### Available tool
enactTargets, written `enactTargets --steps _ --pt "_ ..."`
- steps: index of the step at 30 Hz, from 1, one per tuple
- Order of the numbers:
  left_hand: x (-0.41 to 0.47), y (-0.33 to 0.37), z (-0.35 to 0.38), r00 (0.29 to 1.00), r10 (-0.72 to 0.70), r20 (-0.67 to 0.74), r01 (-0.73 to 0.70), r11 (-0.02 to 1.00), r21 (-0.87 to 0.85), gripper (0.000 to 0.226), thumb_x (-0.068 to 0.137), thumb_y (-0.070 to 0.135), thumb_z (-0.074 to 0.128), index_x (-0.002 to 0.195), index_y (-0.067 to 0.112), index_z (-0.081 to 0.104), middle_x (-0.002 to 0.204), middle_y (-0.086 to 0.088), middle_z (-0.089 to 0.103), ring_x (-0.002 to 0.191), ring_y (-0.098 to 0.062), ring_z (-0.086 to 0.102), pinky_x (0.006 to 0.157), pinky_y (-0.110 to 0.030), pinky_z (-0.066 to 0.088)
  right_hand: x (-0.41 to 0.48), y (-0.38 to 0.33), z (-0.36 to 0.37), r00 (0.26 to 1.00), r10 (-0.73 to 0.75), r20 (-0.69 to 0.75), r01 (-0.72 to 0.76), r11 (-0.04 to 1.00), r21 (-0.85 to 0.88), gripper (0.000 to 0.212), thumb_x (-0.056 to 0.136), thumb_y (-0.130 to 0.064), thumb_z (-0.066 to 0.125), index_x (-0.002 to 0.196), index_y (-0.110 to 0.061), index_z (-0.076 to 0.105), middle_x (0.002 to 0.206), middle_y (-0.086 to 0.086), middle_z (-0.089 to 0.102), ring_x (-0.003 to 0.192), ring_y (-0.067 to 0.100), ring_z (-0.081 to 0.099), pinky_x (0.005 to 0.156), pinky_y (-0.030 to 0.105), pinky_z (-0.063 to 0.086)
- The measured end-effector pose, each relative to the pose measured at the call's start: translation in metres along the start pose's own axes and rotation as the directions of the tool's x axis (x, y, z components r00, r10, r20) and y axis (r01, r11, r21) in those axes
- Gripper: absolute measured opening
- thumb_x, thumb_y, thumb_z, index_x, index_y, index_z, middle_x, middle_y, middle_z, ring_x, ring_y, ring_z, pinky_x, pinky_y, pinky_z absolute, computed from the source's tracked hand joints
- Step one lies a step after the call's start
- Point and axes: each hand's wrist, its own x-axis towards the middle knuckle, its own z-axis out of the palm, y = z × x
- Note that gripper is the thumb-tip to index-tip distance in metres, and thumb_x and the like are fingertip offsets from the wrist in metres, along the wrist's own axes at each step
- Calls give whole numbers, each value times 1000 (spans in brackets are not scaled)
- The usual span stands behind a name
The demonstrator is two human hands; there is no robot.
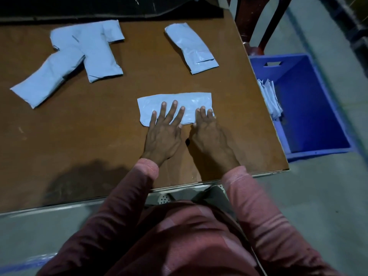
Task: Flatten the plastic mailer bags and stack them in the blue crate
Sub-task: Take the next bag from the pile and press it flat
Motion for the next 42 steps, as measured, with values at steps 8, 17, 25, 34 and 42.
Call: enactTargets --steps 8,17,25,34,42 --pt "1 1 -3 1000 -3 19 3 1000 19 60 107 37 21 166 29 16 174 3 4 161 -26 -4 129 -51 2 43 -4 -23 993 -15 -120 17 1000 18 55 109 -20 34 159 1 22 166 20 23 152 38 24 122 44 20" --pt "-1 1 -14 995 22 95 -26 999 41 76 92 37 9 167 25 11 175 3 1 161 -27 -4 129 -51 2 56 -24 -17 985 -160 -57 157 986 -49 57 107 -23 35 159 -3 24 168 16 21 155 36 17 124 46 12" --pt "-15 -23 -31 985 -166 -51 163 985 -58 54 99 9 48 153 6 47 160 -14 44 151 -38 36 122 -49 35 73 -35 -25 969 -245 6 245 968 -47 54 107 -19 34 159 -7 26 167 16 23 153 37 23 121 46 23" --pt "9 -37 -43 971 -228 -70 223 972 -71 51 110 20 37 156 -1 37 163 -22 36 154 -40 27 127 -48 23 68 -42 -5 973 -227 45 230 969 -93 55 109 -24 35 161 -12 24 170 8 19 156 34 15 120 50 28" --pt "22 -50 -48 976 -206 67 203 978 39 54 112 25 32 160 1 27 168 -20 25 157 -38 20 128 -47 18 64 -42 -2 976 -216 16 217 973 -81 54 110 -24 36 161 -12 24 170 8 19 156 34 15 121 48 26"
